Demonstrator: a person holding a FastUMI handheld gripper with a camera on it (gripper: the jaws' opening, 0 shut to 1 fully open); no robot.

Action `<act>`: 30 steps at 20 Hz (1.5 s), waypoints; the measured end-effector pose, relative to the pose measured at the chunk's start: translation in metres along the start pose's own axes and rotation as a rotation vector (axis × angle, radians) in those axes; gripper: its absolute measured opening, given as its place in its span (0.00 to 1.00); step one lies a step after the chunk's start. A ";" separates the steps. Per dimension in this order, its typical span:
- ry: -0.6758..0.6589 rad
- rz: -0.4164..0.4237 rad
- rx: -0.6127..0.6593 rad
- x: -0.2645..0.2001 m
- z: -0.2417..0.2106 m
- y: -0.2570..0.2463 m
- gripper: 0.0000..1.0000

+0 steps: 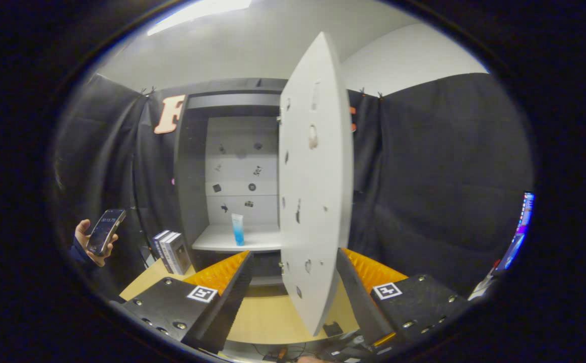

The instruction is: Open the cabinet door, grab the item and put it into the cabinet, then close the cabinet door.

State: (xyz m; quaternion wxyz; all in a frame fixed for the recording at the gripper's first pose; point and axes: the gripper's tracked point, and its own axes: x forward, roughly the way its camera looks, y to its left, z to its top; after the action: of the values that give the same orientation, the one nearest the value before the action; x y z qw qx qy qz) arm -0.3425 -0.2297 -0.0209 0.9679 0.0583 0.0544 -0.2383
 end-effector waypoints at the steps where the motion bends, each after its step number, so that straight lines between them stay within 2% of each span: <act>1: -0.006 -0.038 0.015 -0.008 0.000 -0.018 0.97; 7: -0.021 -0.373 0.030 -0.013 0.001 -0.142 0.97; 9: -0.064 -0.418 0.076 -0.005 0.017 -0.166 0.98; 11: -0.097 -0.393 0.112 0.016 0.030 -0.169 0.99; 15: -0.102 -0.290 0.125 0.060 0.042 -0.163 0.99; 24: -0.129 -0.076 0.138 0.116 0.063 -0.094 0.99; 30: -0.136 -0.062 0.138 0.105 0.069 -0.099 0.98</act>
State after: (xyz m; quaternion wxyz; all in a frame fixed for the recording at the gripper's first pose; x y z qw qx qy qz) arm -0.2910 -0.3737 0.0248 0.9552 0.1069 -0.0262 -0.2746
